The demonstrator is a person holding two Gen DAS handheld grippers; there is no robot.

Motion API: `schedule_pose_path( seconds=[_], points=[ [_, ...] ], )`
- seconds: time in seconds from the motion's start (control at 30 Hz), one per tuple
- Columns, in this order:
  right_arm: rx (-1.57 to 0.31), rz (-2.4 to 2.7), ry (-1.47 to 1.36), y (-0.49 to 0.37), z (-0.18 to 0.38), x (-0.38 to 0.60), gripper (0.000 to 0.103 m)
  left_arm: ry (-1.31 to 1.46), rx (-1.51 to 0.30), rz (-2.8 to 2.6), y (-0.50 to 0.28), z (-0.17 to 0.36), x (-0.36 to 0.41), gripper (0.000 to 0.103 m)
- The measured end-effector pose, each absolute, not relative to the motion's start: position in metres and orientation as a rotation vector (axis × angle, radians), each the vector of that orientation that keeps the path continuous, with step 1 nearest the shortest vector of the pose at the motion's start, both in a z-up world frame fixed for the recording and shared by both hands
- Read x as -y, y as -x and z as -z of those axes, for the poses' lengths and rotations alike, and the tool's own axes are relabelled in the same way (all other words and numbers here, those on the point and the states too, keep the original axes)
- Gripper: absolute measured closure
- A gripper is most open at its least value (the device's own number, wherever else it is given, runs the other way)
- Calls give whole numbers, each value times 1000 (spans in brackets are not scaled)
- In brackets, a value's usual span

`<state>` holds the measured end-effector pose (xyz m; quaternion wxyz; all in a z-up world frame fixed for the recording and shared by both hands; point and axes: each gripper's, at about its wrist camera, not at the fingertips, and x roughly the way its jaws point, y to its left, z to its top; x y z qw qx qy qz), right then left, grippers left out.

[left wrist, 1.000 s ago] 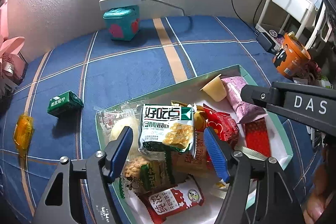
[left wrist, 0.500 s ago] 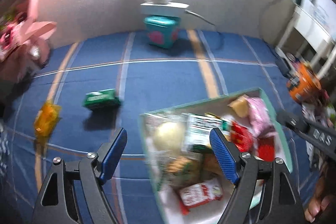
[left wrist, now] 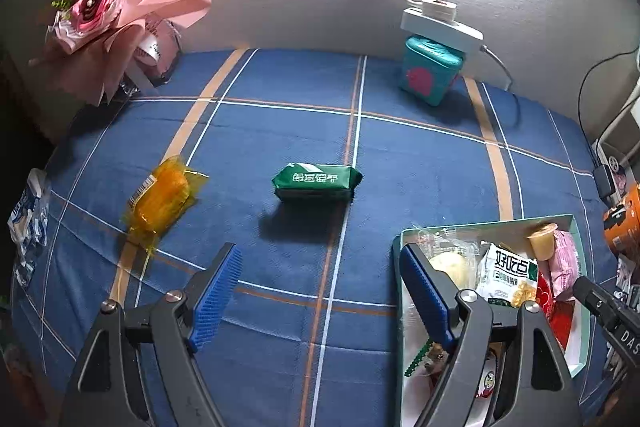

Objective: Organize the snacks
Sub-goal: 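Move both open tools back toward the green packet and yellow jelly bag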

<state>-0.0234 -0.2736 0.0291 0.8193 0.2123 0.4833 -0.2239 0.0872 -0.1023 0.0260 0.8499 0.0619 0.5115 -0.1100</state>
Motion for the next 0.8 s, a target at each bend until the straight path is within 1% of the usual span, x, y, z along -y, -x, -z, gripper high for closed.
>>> schedule_pose_path(
  seconds=[0.17,0.23,0.27,0.33,0.37,0.43,0.47,0.5,0.8],
  points=[
    [-1039,475,-442,20,-27,270,61,-129,-1083,242,-86,-24,104,21],
    [-1038,483,-447,21,-27,271,46,-128,-1084,244,-86,-24,105,21],
    [-1037,488,-448,21,-27,271,43,-129,-1085,244,-85,-23,106,19],
    [-1039,489,-450,21,-26,272,36,-144,-1082,238,-85,-22,109,0],
    [-1042,486,-453,20,-25,273,32,-153,-1079,232,-84,-21,110,0],
    [-1042,478,-456,19,-23,273,8,-174,-1081,222,-83,-18,112,0],
    [-1041,479,-455,19,-22,273,2,-175,-1086,222,-83,-16,113,0],
    [-1039,480,-455,19,-21,272,0,-173,-1089,222,-83,-15,113,0],
    [-1046,477,-450,16,-20,271,0,-181,-1098,246,-82,-16,114,0]
  ],
)
